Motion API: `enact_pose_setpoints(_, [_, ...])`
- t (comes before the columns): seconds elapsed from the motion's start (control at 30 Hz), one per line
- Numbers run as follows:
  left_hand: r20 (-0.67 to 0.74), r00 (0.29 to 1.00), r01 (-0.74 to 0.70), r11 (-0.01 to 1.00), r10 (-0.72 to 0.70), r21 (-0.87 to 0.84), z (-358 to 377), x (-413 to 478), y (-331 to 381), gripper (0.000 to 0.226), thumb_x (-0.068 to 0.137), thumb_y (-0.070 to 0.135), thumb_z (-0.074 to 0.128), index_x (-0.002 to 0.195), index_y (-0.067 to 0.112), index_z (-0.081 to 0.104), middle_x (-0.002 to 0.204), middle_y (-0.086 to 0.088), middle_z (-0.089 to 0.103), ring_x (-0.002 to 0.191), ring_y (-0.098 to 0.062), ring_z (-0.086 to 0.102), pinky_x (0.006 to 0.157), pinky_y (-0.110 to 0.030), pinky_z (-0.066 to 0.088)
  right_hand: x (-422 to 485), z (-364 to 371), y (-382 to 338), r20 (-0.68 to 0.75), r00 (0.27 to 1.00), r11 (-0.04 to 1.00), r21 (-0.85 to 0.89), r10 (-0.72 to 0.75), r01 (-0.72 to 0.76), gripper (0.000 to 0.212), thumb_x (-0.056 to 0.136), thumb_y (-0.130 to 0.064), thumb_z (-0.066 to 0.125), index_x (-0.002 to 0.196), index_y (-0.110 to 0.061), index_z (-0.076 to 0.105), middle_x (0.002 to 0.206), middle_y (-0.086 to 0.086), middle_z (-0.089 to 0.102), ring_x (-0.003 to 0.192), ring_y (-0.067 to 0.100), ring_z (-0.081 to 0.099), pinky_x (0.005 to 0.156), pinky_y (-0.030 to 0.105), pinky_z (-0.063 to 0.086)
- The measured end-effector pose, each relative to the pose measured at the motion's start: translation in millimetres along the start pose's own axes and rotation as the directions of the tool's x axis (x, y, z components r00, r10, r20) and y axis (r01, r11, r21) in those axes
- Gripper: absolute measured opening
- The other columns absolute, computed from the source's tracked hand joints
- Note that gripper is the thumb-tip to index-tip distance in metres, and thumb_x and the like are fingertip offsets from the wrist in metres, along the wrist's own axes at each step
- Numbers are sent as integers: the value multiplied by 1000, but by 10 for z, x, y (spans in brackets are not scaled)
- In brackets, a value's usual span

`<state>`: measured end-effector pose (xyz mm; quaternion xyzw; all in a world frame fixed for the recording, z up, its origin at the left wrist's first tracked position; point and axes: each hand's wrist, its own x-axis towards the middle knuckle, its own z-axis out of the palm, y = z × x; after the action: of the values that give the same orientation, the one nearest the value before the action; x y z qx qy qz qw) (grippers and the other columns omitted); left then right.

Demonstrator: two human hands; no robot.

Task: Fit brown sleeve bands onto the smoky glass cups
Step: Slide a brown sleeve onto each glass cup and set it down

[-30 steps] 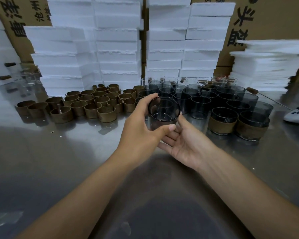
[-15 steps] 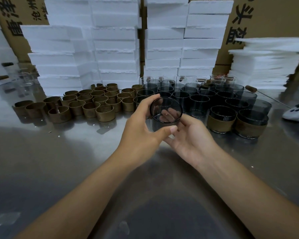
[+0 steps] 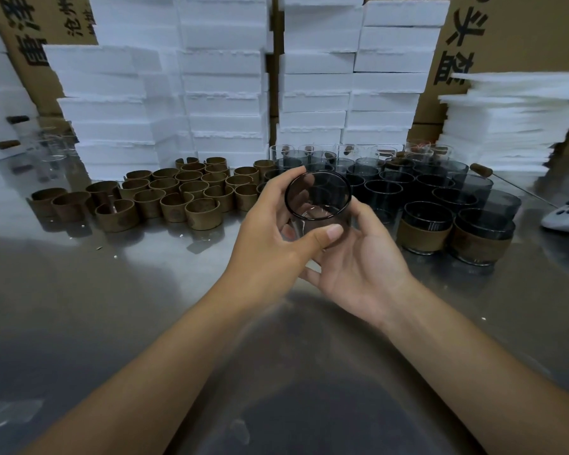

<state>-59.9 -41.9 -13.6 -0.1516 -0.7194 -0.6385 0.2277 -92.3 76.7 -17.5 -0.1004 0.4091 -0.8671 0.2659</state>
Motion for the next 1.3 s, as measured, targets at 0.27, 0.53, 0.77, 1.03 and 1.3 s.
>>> enact_pose_setpoints(0.27, [14,999,-47,994,46,101,-50,14,-19,67,75,-3,75,128,26,47,115,19,61,107,6,58,85,-10,45,22,-5,22,-36,990,987,-89,134,-137,67,92,-66,28,122,-17,63,118,7,69,113,18,63,98,46,46])
enact_pose_setpoints(0.53, [56,993,-113,962,102,248,-129,45,-89,73,73,2,79,131,28,43,118,21,57,116,5,54,98,-13,41,59,12,42,-236,968,990,-92,83,-107,50,93,-57,43,94,-14,68,80,2,74,87,14,67,101,36,43])
enact_pose_setpoints(0.77, [58,995,-87,969,76,233,-116,38,-125,72,72,2,79,127,29,43,120,19,57,116,4,53,100,-14,38,57,-19,14,-298,954,998,-70,-24,3,26,95,-37,52,100,-15,66,83,-2,74,86,10,65,97,37,44])
enact_pose_setpoints(1.03, [-85,973,206,974,-214,-91,-114,63,-58,75,57,42,75,125,17,58,109,4,70,102,-3,65,85,-18,52,22,43,53,-220,945,904,-405,-243,138,47,86,-61,48,112,-27,68,105,-4,73,106,13,65,98,40,47])
enact_pose_setpoints(1.3, [34,927,357,849,-374,-389,-100,86,-94,45,69,31,68,105,3,67,102,-14,70,94,-20,67,88,-29,55,7,75,164,-144,929,765,-617,-342,185,63,68,-67,53,107,-19,67,105,-2,72,101,9,65,89,28,48])
